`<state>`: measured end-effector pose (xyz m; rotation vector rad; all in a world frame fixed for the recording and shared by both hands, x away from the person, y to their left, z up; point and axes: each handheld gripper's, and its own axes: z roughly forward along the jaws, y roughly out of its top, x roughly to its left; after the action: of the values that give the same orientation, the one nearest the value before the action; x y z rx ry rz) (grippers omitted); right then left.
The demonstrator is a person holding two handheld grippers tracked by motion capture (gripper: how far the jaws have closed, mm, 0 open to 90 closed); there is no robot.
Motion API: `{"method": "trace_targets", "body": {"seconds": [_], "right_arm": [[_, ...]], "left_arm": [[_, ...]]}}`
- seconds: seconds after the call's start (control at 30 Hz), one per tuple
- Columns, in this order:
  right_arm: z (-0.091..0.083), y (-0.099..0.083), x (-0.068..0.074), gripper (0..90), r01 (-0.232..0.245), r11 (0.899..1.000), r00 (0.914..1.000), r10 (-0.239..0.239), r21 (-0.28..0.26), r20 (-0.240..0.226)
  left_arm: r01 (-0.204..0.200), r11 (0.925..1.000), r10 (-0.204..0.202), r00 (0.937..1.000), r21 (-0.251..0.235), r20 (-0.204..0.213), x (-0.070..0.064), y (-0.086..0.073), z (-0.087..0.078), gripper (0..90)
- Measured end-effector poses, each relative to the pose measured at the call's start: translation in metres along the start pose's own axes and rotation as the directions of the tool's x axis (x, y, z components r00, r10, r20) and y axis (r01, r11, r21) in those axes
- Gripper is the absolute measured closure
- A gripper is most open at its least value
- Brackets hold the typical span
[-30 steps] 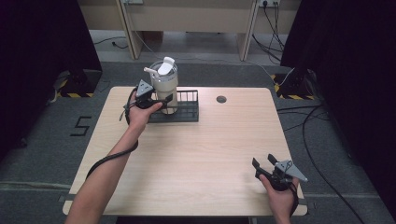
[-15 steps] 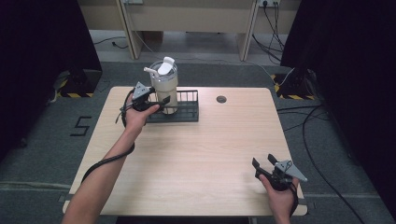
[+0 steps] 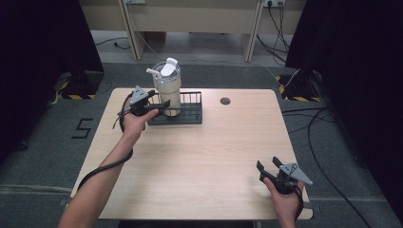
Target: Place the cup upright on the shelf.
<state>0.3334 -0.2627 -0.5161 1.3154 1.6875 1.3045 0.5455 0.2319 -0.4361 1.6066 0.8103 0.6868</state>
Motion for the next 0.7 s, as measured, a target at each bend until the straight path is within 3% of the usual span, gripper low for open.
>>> {"method": "trace_targets", "body": {"seconds": [0.37, 0.7], "right_arm": [[0.000, 0.000, 0.000, 30.5, 0.000, 1.000, 1.0000, 0.000, -0.001, 0.003], [0.000, 0.000, 0.000, 30.5, -0.003, 1.000, 1.0000, 0.003, 0.000, 0.003]], "left_arm": [[-0.013, 0.9999, 0.013, 0.9999, -0.003, 0.005, 0.000, -0.002, -0.022, 14.2], [-0.009, 0.9999, 0.009, 0.9996, -0.010, 0.027, -0.002, -0.010, -0.053, 14.2]]}}
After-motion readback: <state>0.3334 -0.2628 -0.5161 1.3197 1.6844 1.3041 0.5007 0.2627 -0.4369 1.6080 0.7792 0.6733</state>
